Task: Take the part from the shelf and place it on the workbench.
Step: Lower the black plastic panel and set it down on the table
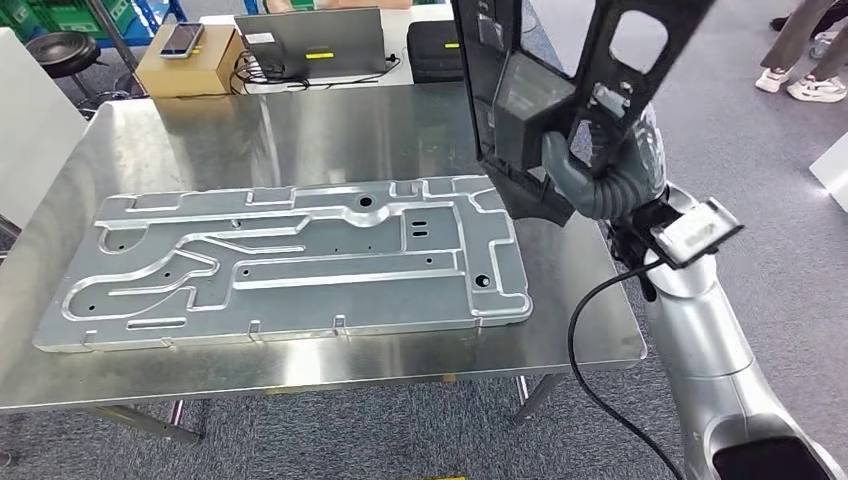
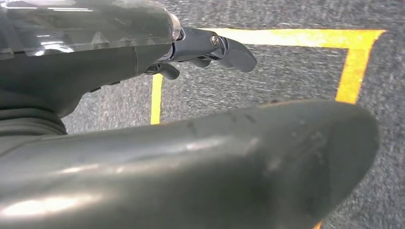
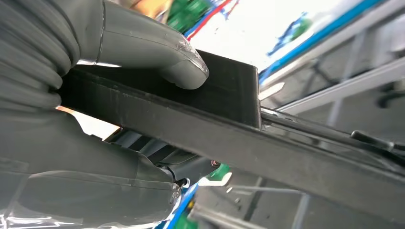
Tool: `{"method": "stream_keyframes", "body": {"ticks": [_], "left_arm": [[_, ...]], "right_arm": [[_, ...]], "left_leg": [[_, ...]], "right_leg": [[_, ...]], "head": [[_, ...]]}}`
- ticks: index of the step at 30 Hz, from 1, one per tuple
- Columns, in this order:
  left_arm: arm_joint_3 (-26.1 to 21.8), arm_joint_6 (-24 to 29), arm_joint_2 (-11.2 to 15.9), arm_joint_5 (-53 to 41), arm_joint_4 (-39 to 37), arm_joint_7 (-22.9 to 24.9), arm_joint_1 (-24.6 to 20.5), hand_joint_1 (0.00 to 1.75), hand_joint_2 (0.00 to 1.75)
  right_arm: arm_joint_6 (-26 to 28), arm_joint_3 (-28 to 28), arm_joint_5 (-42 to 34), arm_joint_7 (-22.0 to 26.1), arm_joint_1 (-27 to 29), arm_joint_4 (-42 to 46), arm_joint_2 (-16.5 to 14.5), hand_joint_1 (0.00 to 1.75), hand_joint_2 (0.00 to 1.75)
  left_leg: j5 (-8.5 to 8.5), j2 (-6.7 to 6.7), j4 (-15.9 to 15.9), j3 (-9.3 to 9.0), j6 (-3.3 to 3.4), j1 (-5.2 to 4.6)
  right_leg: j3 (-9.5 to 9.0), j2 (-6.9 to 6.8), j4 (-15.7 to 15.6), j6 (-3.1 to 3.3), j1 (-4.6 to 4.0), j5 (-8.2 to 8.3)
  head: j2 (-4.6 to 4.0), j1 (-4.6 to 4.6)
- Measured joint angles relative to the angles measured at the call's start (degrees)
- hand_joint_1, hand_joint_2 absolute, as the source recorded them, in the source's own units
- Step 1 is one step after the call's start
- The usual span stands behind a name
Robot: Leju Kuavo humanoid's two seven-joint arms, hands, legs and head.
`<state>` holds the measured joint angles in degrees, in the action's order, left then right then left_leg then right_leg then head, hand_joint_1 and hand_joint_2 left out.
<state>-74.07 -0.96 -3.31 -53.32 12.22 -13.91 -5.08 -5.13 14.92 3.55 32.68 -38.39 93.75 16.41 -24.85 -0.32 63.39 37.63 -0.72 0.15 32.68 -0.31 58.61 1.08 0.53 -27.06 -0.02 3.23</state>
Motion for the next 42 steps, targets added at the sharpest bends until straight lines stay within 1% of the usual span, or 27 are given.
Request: {"method": "stream_keyframes", "body": {"ticks": [2, 5, 6, 8, 10, 11, 12, 13, 14, 16, 17, 20, 22, 23, 25, 26, 27, 28, 30, 32, 33, 35, 37, 38, 40, 41, 42], "left_arm": [[0.0, -0.2, 0.2, -0.1, 0.0, 0.0, -0.1, 0.0, 0.0], [0.0, -0.7, 0.3, -0.2, 0.0, -0.3, -0.2, 0.0, 0.0], [0.1, -0.9, 0.3, -0.3, 0.0, -0.6, -0.3, 0.0, 0.0], [0.2, -1.4, 0.3, -0.5, 0.0, -1.4, -0.5, 0.0, 0.0], [0.3, -1.6, 0.3, -0.6, 0.0, -2.3, -0.6, 0.0, 0.0], [0.3, -1.7, 0.3, -0.6, 0.0, -2.8, -0.7, 0.0, 0.0], [0.3, -1.9, 0.3, -0.6, 0.0, -3.2, -0.7, 0.0, 0.0], [0.3, -2.2, 0.3, -0.6, 0.0, -3.6, -0.7, 0.0, 0.0], [0.3, -2.4, 0.2, -0.6, 0.0, -3.9, -0.7, 0.0, 0.0], [0.3, -2.9, 0.2, -0.7, 0.0, -4.5, -0.8, 0.0, 0.0], [0.4, -3.1, 0.2, -0.9, 0.0, -4.7, -0.8, 0.0, 0.44], [0.6, -3.5, 0.2, -1.3, 0.0, -5.5, -0.7, 0.0, 1.75], [0.9, -3.6, 0.1, -1.5, 0.0, -5.8, -0.8, 0.0, 1.75], [1.0, -3.7, 0.1, -1.6, 0.0, -5.9, -0.9, 0.0, 1.75], [1.2, -3.6, 0.0, -1.7, 0.0, -6.1, -1.0, 0.0, 1.75], [1.2, -3.6, 0.0, -1.8, 0.0, -6.1, -0.9, 0.0, 1.75], [1.3, -3.5, 0.0, -1.8, 0.0, -6.1, -0.9, 0.0, 1.75], [1.3, -3.3, 0.0, -1.8, 0.0, -6.1, -0.8, 0.0, 1.75], [1.4, -2.8, 0.0, -1.9, 0.0, -6.2, -0.9, 0.0, 0.87], [1.4, -2.1, 0.0, -1.9, 0.0, -6.4, -1.1, 0.0, 0.0], [1.4, -1.7, 0.0, -2.0, 0.0, -6.6, -1.2, 0.0, 0.0], [1.4, -1.1, 0.0, -2.1, 0.0, -6.8, -1.2, 0.0, 0.0], [1.4, -0.7, -0.1, -2.3, 0.0, -7.0, -1.3, 0.0, 0.0], [1.5, -0.6, -0.2, -2.4, 0.0, -7.1, -1.4, 0.0, 0.0], [1.5, -0.4, -0.3, -2.4, 0.0, -7.2, -1.5, 0.0, 0.0], [1.5, -0.4, -0.3, -2.4, 0.0, -7.3, -1.5, 0.0, 0.0], [1.5, -0.4, -0.3, -2.4, 0.0, -7.3, -1.5, 0.0, 0.0]], "right_arm": [[2.0, 0.6, 3.6, -0.8, -1.8, -3.4, 0.0, 1.59, 1.75], [5.4, 3.5, 11.2, -1.6, -3.8, -10.3, 0.0, 1.59, 1.75], [6.5, 4.9, 14.1, -1.7, -4.5, -13.1, -0.1, 1.59, 1.75], [8.4, 8.4, 20.1, -2.1, -5.9, -19.6, -0.5, 1.59, 1.75], [9.4, 12.6, 26.1, -2.3, -7.2, -26.8, -1.1, 1.59, 1.75], [9.5, 15.1, 29.1, -2.4, -7.6, -30.5, -1.2, 1.59, 1.75], [9.4, 17.7, 31.7, -2.6, -8.0, -33.8, -1.3, 1.59, 1.75], [9.2, 20.4, 34.1, -3.0, -8.5, -36.9, -1.4, 1.59, 1.75], [8.9, 22.9, 35.8, -3.3, -9.1, -39.5, -1.4, 1.59, 1.75], [7.9, 27.3, 38.1, -4.4, -10.8, -43.9, -1.7, 1.59, 1.75], [7.3, 29.3, 38.9, -5.0, -11.6, -45.7, -1.9, 1.19, 1.31], [6.7, 34.4, 41.0, -6.7, -13.3, -50.0, -2.2, 0.0, 0.0], [6.9, 36.6, 41.9, -7.3, -14.1, -51.8, -2.3, 0.0, 0.0], [7.1, 37.4, 42.2, -7.4, -14.4, -52.5, -2.2, 0.0, 0.0], [7.4, 38.6, 42.4, -7.5, -14.7, -53.7, -2.1, 0.0, 0.0], [7.6, 39.0, 42.5, -7.6, -14.8, -54.2, -2.0, 0.0, 0.0], [7.7, 39.4, 42.6, -7.6, -14.9, -54.5, -2.0, 0.0, 0.0], [7.9, 39.7, 42.7, -7.7, -15.1, -54.8, -1.9, 0.0, 0.0], [8.6, 40.2, 42.9, -8.0, -15.4, -55.1, -1.9, 0.0, 0.0], [9.6, 40.6, 43.3, -8.6, -15.8, -55.4, -1.9, 0.0, 0.0], [10.4, 40.9, 43.4, -8.9, -15.9, -55.4, -1.9, 0.0, 0.0], [12.9, 41.1, 43.3, -9.5, -16.1, -55.5, -1.9, 0.0, 0.0], [16.1, 40.9, 42.1, -9.7, -16.5, -55.3, -2.0, 0.0, 0.0], [17.3, 40.7, 41.2, -9.6, -16.6, -55.0, -2.0, 0.0, 0.0], [18.5, 39.8, 38.6, -9.0, -16.6, -54.0, -2.3, 0.0, 0.0], [18.6, 39.1, 37.1, -8.6, -16.4, -53.3, -2.5, 0.0, 0.0], [18.5, 38.2, 35.4, -8.1, -16.2, -52.5, -2.6, 0.0, 0.0]], "left_leg": [[1.14, -0.02, -4.5, -2.02, 0.57, -0.26], [1.2, -0.05, -5.4, -2.38, 1.38, -0.15], [1.38, -0.06, -5.8, -2.6, 1.72, 0.03], [1.66, -0.12, -6.4, -2.94, 2.18, 0.3], [1.65, -0.34, -6.4, -2.94, 2.32, 0.33], [1.62, -0.57, -6.4, -2.95, 2.3, 0.36], [1.57, -0.85, -6.3, -2.97, 2.24, 0.4], [1.49, -1.19, -6.2, -2.99, 2.13, 0.45], [1.34, -1.54, -5.9, -2.98, 1.93, 0.5], [0.98, -2.05, -5.3, -2.6, 1.35, 0.34], [0.89, -2.23, -5.1, -2.36, 1.01, 0.26], [0.83, -2.44, -5.0, -2.16, -0.01, 0.36], [-0.74, -1.77, -2.8, -1.38, -0.66, 0.43], [-2.33, -1.3, 0.0, -0.15, -0.92, 0.46], [-5.88, -0.75, 7.6, 3.49, -1.3, 0.46], [-6.79, -0.68, 10.5, 4.95, -1.38, 0.47], [-6.63, -0.65, 11.5, 5.49, -1.4, 0.47], [-5.47, -0.64, 10.3, 4.92, -1.34, 0.47], [-1.7, -0.71, 2.4, 1.07, -0.98, 0.46], [0.45, -0.88, -4.0, -1.95, -0.26, 0.23], [0.66, -0.96, -5.1, -2.39, 0.14, 0.07], [0.92, -0.99, -5.4, -2.45, 0.94, -0.07], [1.39, -1.16, -5.9, -2.77, 1.69, 0.16], [1.61, -1.23, -6.1, -2.93, 1.99, 0.32], [1.71, -1.38, -6.1, -2.88, 2.27, 0.37], [1.68, -1.47, -6.1, -2.87, 2.3, 0.37], [1.63, -1.6, -6.0, -2.88, 2.3, 0.37]], "right_leg": [[-0.06, 0.08, 0.0, -0.42, -0.16, -0.14], [-0.1, 0.14, -0.1, -1.27, -0.25, -0.22], [0.19, 0.14, 0.6, -1.51, -0.25, -0.78], [2.58, 0.18, 5.6, -1.84, -0.06, -3.46], [6.54, 0.19, 13.1, -2.11, 0.22, -6.33], [7.84, 0.16, 15.3, -2.23, 0.4, -6.52], [8.21, 0.14, 15.5, -2.32, 0.57, -5.67], [7.45, 0.1, 13.4, -2.35, 0.75, -3.79], [5.85, 0.04, 9.6, -2.33, 0.93, -1.41], [2.82, -0.2, 2.9, -2.15, 0.89, 1.2], [2.11, -0.3, 1.3, -2.04, 0.76, 1.41], [1.77, -0.6, 0.5, -1.24, 0.53, 0.99], [1.38, -1.16, 0.1, -0.42, 0.7, 1.09], [1.25, -1.49, 0.0, -0.14, 0.68, 1.11], [1.19, -1.91, 0.0, 0.13, 0.52, 1.05], [1.16, -2.02, 0.0, 0.16, 0.46, 1.03], [1.12, -2.09, 0.0, 0.16, 0.42, 1.01], [1.04, -2.11, 0.0, 0.14, 0.41, 1.0], [0.8, -2.12, 0.0, -0.02, 0.38, 0.93], [0.6, -1.97, 0.0, -0.51, 0.19, 0.83], [0.54, -1.91, 0.0, -0.83, 0.11, 0.83], [0.51, -1.92, -0.2, -1.57, 0.09, 0.88], [1.08, -1.59, 1.2, -2.09, 0.25, -0.26], [2.06, -1.24, 3.5, -2.23, 0.34, -1.73], [5.38, -0.56, 11.1, -2.39, 0.46, -5.46], [6.97, -0.41, 14.6, -2.47, 0.5, -6.58], [7.9, -0.36, 16.4, -2.51, 0.53, -6.67]], "head": [[0.0, 0.01], [0.0, 0.0], [0.0, 0.0], [0.0, 0.0], [0.0, 0.0], [0.0, 0.0], [0.0, 0.0], [0.0, 0.0], [0.0, 0.0], [0.0, 0.01], [0.0, 0.01], [0.0, 0.01], [0.0, 0.01], [0.0, 0.01], [0.0, 0.02], [0.0, 0.02], [0.0, 0.02], [0.0, 0.02], [0.0, 0.02], [0.0, 0.02], [0.0, 0.01], [0.0, 0.01], [0.0, 0.0], [0.0, 0.0], [0.0, 0.0], [0.0, 0.0], [0.0, 0.0]]}}
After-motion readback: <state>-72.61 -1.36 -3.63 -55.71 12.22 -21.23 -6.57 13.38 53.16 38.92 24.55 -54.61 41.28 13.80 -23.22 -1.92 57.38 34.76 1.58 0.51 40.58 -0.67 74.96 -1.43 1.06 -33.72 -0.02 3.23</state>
